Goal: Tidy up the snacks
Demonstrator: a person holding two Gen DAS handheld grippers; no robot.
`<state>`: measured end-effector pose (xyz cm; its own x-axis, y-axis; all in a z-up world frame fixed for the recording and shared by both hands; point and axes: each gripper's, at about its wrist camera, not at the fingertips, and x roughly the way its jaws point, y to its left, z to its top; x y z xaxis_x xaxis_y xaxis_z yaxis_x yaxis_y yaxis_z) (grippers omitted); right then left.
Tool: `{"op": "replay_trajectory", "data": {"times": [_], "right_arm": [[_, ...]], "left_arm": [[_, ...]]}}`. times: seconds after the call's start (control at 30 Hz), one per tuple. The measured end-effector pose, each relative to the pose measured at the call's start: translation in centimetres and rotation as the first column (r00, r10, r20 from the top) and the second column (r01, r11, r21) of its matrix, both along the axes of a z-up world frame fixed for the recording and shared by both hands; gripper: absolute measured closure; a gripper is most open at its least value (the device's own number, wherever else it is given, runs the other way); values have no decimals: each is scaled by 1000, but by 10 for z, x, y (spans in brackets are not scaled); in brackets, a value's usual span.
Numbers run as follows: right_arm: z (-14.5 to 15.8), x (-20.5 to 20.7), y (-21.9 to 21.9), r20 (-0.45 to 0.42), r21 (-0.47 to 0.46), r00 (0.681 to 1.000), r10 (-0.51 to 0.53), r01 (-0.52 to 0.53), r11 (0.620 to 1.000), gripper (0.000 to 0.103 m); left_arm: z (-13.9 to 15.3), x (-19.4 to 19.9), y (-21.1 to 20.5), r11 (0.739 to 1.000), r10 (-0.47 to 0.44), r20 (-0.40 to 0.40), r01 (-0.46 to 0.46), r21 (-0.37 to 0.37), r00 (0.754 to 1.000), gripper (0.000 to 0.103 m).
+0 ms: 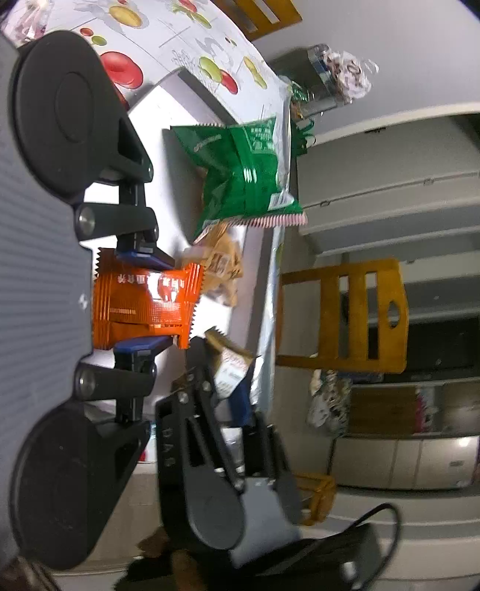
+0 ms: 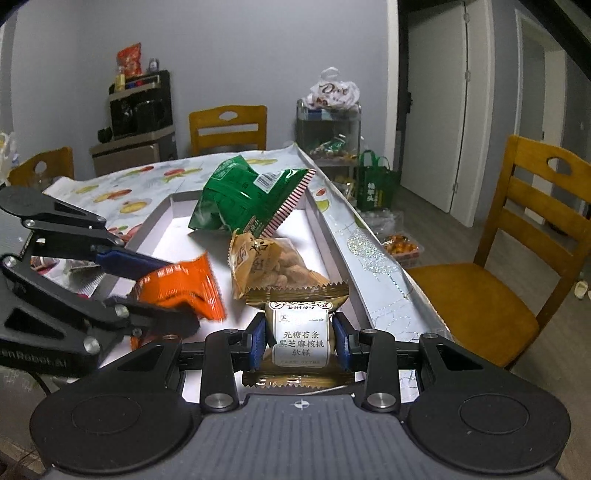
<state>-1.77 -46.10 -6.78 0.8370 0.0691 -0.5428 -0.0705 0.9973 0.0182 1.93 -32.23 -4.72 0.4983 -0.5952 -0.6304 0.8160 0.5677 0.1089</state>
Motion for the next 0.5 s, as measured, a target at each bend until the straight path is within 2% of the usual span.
{"op": "replay_trajectory", "data": {"times": [0.17, 0.5], "right_arm": [[-1, 0, 3, -9, -18, 1000, 12, -12, 1000, 64], [2, 3, 6, -32, -30, 999, 22, -23, 999, 64]], "left_arm": [[-10, 5, -5, 998, -21, -10, 22, 53, 1000, 68], [-10, -3, -8, 994, -72, 9, 71, 80, 997, 68]]}}
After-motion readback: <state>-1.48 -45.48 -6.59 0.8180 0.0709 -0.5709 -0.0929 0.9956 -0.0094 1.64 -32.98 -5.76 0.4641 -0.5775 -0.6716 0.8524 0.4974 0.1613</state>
